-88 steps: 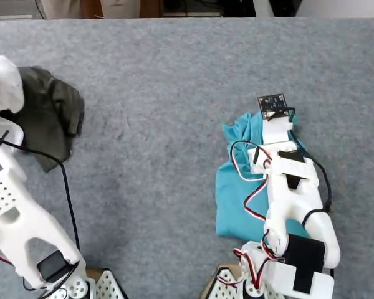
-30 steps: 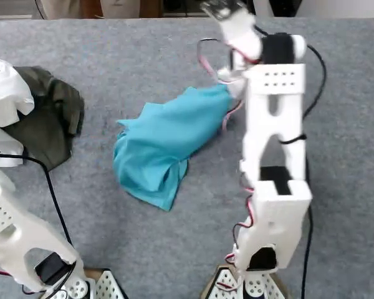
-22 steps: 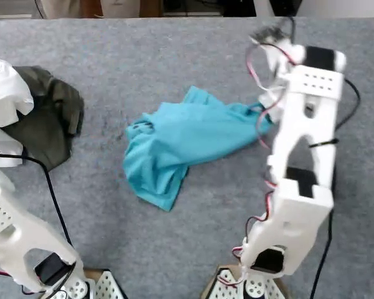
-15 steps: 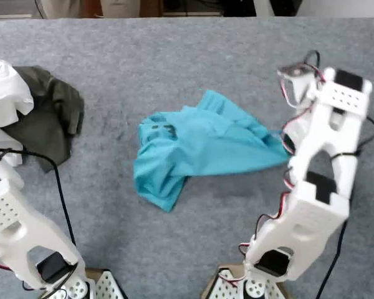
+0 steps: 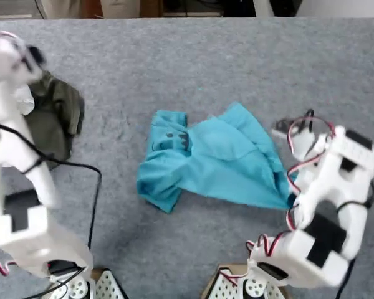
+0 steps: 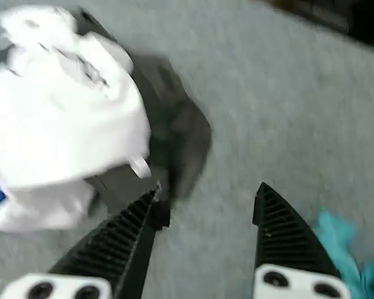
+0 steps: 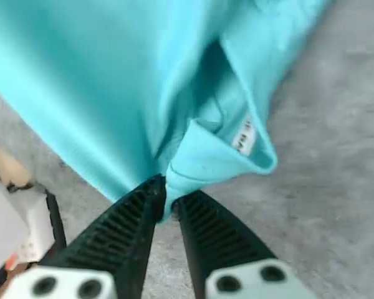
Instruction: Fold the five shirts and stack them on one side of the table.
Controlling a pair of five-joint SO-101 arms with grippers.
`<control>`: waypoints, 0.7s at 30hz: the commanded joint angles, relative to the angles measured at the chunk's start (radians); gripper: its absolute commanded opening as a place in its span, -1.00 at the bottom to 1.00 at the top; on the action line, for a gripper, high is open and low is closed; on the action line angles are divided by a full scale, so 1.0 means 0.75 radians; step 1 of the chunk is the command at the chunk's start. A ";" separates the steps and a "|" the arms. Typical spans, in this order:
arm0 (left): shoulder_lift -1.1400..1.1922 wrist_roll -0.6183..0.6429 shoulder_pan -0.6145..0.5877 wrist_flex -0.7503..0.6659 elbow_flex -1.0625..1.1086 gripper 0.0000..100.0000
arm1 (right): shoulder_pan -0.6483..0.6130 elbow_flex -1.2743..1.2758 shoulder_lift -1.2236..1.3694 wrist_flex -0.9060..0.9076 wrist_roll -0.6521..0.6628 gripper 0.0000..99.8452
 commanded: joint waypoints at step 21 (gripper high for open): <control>-0.455 -0.078 0.329 -0.162 1.113 -0.55 | -0.302 -0.461 -0.408 0.364 0.012 -0.60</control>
